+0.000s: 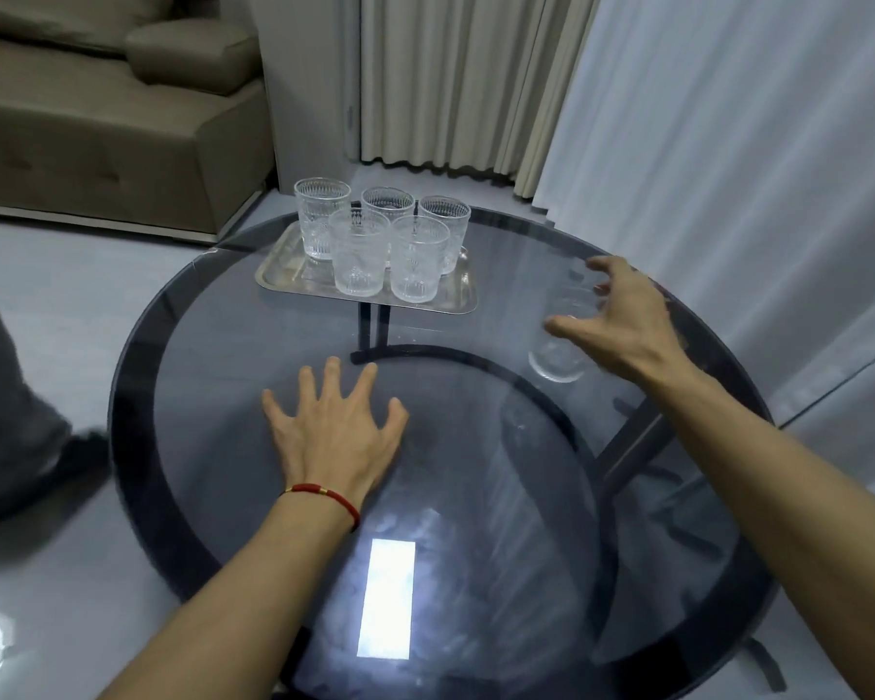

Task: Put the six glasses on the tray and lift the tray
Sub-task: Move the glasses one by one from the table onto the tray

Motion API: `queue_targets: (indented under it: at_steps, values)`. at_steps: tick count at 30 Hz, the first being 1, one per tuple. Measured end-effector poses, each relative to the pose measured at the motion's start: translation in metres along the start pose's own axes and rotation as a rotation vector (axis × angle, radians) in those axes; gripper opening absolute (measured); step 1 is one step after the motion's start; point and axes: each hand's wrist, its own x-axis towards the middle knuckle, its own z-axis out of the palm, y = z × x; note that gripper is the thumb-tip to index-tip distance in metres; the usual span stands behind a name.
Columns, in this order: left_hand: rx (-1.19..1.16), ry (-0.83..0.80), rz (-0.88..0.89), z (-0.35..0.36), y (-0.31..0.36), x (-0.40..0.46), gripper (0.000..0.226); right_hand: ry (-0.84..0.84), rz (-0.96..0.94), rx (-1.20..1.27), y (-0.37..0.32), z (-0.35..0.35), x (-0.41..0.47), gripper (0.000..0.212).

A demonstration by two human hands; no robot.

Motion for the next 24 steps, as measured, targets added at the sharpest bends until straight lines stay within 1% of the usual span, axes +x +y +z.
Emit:
queue_targets:
  at_steps: [4,6,9,13,16,19,24]
  values:
    - [0.012,0.0,0.009,0.0,0.0,0.0,0.062,-0.076,-0.175,0.203,-0.069,0.02,-0.002,0.086]
    - [0.025,0.003,0.023,-0.001,-0.001,0.001,0.063,-0.081,-0.26,0.281,-0.106,0.035,0.003,0.08]
    - [0.043,0.022,0.049,-0.001,-0.004,0.002,0.065,-0.08,-0.373,0.302,-0.161,0.062,0.018,0.075]
    - [0.033,0.047,0.071,0.003,-0.008,0.002,0.066,-0.055,-0.462,0.191,-0.218,0.102,0.048,0.074]
    - [0.014,0.058,0.083,0.007,-0.011,0.002,0.066,-0.067,-0.465,0.096,-0.246,0.131,0.07,0.075]
    - [0.005,0.075,0.091,0.008,-0.011,0.0,0.065,-0.083,-0.435,-0.026,-0.257,0.158,0.087,0.072]
    - [-0.003,0.093,0.095,0.008,-0.01,-0.001,0.062,-0.054,-0.404,-0.192,-0.257,0.19,0.099,0.061]
